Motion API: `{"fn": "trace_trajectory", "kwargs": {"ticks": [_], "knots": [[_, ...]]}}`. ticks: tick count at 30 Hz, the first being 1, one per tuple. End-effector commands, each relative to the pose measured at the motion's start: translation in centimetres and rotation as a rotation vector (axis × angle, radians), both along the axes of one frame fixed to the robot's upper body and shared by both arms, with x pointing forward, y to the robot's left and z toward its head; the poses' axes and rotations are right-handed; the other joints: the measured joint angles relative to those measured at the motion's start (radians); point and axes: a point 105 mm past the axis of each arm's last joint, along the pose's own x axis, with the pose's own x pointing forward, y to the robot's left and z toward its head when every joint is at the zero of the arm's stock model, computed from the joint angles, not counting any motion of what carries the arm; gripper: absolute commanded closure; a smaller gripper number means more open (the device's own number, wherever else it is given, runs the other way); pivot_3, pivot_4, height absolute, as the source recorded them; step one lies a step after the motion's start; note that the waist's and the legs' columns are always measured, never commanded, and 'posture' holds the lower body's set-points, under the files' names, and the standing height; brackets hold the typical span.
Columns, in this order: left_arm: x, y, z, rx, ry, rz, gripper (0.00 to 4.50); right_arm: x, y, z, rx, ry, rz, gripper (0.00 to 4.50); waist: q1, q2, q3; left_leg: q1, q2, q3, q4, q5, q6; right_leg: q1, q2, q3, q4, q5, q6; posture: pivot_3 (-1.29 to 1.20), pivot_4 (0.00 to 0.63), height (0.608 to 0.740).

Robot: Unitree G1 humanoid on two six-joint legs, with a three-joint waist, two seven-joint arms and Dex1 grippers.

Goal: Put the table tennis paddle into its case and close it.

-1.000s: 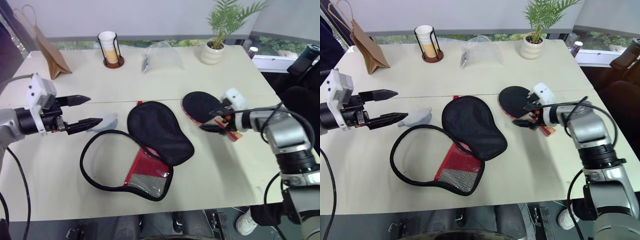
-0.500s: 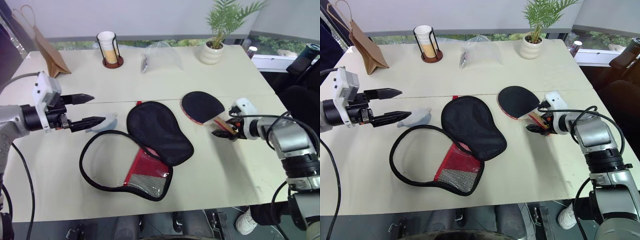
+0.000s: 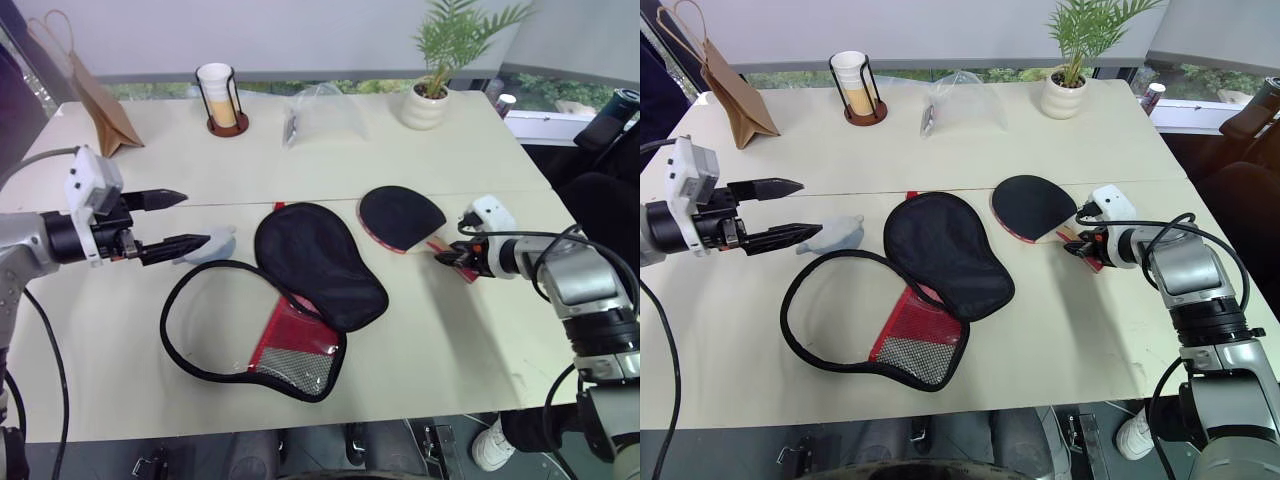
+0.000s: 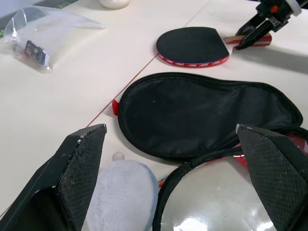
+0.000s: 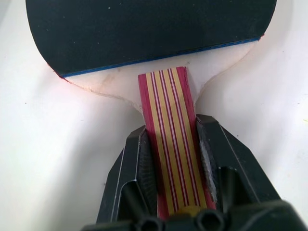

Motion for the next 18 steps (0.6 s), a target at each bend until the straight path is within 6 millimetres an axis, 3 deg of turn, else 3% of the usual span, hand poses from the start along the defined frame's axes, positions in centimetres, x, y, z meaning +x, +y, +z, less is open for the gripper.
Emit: {"fn": "trace_trajectory", "kwargs": {"ticks": [1,5,10,15,18], "knots": [[0.2,0.2,1.2,0.003,-0.056,-0.002,0.00,0.0,0.7,4.6,0.053,-0.098,-0.021,3.65,0.000,0.000,0.000,0.000,0.000,0.000,0.000,0.000,0.000,-0.001,0.000,0.000,0.000,0.000,0.000,0.00,0.150,0.740],[0.6,0.5,1.3,-0.001,-0.058,0.005,0.00,-0.9,3.3,7.6,0.056,-0.162,0.012,3.65,-0.003,0.001,0.000,-0.001,0.000,0.000,0.000,0.000,0.000,-0.002,0.000,0.000,0.001,0.000,0.000,0.00,0.150,0.740],[1.2,0.3,1.5,-0.006,-0.057,-0.004,0.00,-2.3,7.0,9.1,0.104,-0.156,0.054,3.65,-0.002,0.001,0.000,-0.001,0.001,0.000,-0.002,0.000,0.000,-0.003,0.001,0.000,0.001,0.000,0.000,0.00,0.150,0.740],[1.8,-0.3,1.7,-0.012,-0.066,-0.031,0.00,-3.8,10.7,7.3,0.091,-0.106,0.082,3.65,0.000,0.000,0.000,-0.002,0.000,0.000,-0.001,0.000,0.000,-0.003,0.001,0.000,0.001,0.000,0.000,0.00,0.150,0.740],[2.0,-1.1,1.8,-0.014,-0.069,-0.056,0.00,-4.3,11.7,5.9,0.070,-0.084,0.083,3.65,0.002,0.000,0.000,-0.003,0.000,0.000,-0.001,0.000,0.000,-0.003,0.000,0.000,0.001,0.000,0.000,0.00,0.150,0.740]]}}
